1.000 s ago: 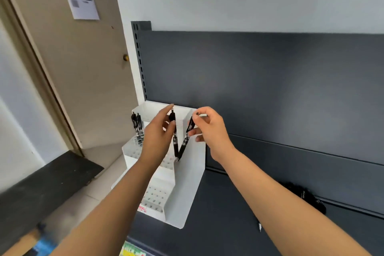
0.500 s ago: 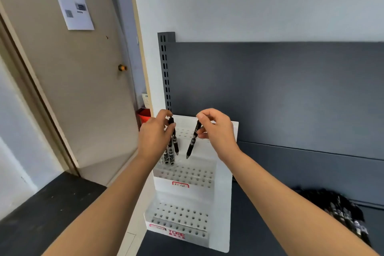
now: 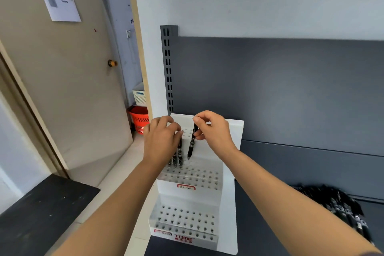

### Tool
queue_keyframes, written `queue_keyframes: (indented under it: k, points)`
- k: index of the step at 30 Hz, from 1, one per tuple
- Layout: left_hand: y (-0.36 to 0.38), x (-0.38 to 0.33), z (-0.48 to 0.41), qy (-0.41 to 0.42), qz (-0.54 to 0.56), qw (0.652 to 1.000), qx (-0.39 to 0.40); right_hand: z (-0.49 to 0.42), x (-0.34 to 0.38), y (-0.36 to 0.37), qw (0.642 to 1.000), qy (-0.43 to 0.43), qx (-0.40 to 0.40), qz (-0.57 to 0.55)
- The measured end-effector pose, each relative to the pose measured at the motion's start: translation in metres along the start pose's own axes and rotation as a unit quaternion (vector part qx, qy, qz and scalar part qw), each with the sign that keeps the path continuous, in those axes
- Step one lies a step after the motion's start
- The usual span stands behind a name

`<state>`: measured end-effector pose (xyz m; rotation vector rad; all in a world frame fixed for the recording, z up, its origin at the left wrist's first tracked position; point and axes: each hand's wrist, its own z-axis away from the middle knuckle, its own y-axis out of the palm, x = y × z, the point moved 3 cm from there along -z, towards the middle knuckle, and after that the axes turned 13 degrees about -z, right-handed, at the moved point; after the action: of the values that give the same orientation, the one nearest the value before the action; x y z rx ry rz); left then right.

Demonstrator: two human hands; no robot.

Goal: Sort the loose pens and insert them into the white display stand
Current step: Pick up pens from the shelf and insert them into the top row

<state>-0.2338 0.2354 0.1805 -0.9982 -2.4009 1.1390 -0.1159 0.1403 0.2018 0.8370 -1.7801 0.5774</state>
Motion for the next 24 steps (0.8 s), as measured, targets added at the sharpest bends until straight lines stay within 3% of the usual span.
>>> queue_keyframes:
  k: [12,18,24]
  points:
    - [0.000,-0.002,-0.015,-0.011,-0.060,0.996,0.060,-0.015,-0.022,0.022,0.976,-0.011,0.077,0.205]
    - [0.000,0.004,-0.014,-0.011,-0.054,0.996,0.063,-0.025,-0.021,0.022,0.925,-0.061,0.097,0.361]
    - [0.003,0.002,-0.011,-0.015,-0.030,0.996,0.085,-0.023,-0.023,0.018,0.929,-0.032,0.158,0.332]
